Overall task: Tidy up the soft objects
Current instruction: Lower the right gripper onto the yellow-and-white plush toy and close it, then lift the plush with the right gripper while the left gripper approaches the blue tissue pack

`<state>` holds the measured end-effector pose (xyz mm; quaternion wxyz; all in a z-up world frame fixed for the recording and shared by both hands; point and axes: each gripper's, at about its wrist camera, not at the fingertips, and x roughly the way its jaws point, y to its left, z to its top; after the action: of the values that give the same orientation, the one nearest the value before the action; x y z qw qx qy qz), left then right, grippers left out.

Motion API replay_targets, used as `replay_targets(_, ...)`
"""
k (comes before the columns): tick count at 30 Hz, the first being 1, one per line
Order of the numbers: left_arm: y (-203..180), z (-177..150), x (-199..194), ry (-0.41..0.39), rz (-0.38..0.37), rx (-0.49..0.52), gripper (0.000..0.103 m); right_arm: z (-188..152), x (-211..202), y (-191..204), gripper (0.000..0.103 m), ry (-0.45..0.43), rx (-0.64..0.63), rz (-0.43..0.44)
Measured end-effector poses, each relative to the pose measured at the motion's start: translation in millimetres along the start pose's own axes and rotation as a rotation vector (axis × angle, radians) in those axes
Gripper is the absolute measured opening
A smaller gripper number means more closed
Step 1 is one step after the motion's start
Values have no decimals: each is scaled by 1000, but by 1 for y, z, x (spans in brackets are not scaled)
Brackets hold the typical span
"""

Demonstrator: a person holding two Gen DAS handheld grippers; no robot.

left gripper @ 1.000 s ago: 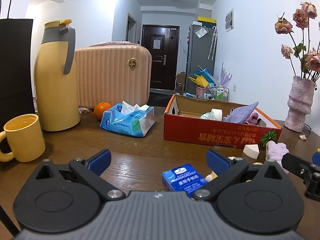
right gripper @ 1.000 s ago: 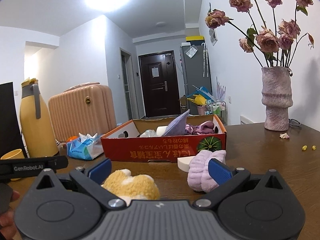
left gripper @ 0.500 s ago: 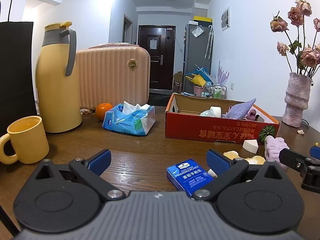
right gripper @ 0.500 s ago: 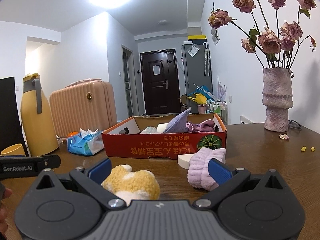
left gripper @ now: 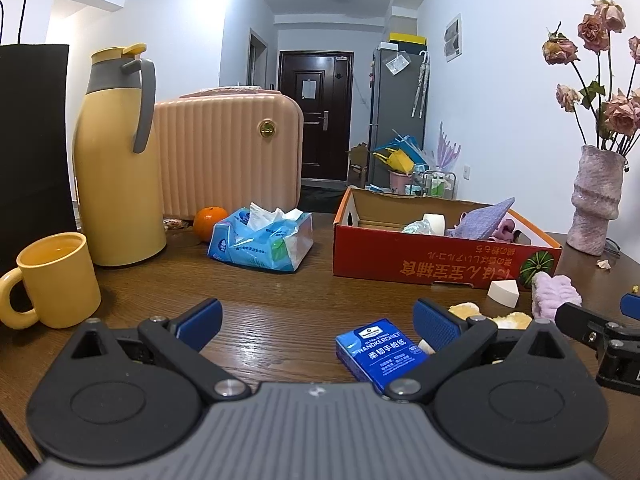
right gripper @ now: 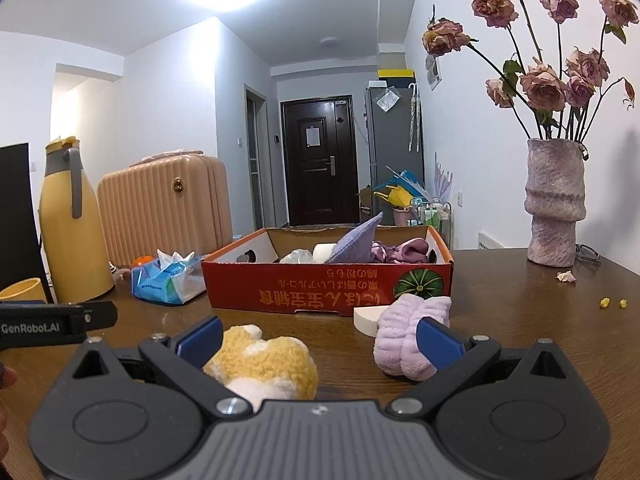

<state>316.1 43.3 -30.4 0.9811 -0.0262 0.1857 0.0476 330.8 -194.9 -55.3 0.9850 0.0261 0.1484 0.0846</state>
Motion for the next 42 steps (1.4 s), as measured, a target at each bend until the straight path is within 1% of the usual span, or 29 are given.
replay_targets(4, 1, 0, 1, 3, 6, 1, 103, 0, 5, 5, 103, 23, -11, -5)
replay_targets(7, 2, 0, 3, 8, 13, -3, 103, 1, 15, 12, 103, 61, -20, -5)
replay_targets(10, 4, 1, 5, 18, 18, -9, 103, 1, 28, 22, 103, 97, -53, -24)
replay_targets(13, 5, 1, 7, 20, 21, -7, 103, 0, 45, 28, 103, 159, -70, -50)
replay_targets(17, 9, 1, 8, 20, 30, -6, 103, -2, 67, 28, 103, 249, -55, -80)
replay_targets(20, 14, 1, 10, 24, 37, -15, 103, -4, 75, 24, 103, 283, -29, -70)
replay_targets(23, 17, 2, 11, 27, 40, -22, 103, -5, 81, 24, 103, 309, -31, -65)
replay_targets(27, 17, 1, 11, 28, 38, -21, 103, -7, 88, 20, 101, 350, -5, -32)
replay_targets(30, 17, 1, 11, 29, 37, -20, 103, -7, 88, 19, 94, 350, -3, -10)
replay_targets(32, 17, 1, 11, 30, 37, -21, 103, -7, 86, 18, 85, 354, 6, 18)
replay_targets(36, 17, 1, 11, 30, 37, -20, 103, -7, 85, 17, 78, 362, 24, 58)
replay_targets(38, 17, 1, 11, 30, 37, -20, 103, -7, 85, 15, 69, 366, 41, 85)
replay_targets(42, 17, 1, 12, 32, 38, -19, 103, -7, 83, 16, 64, 363, 43, 98)
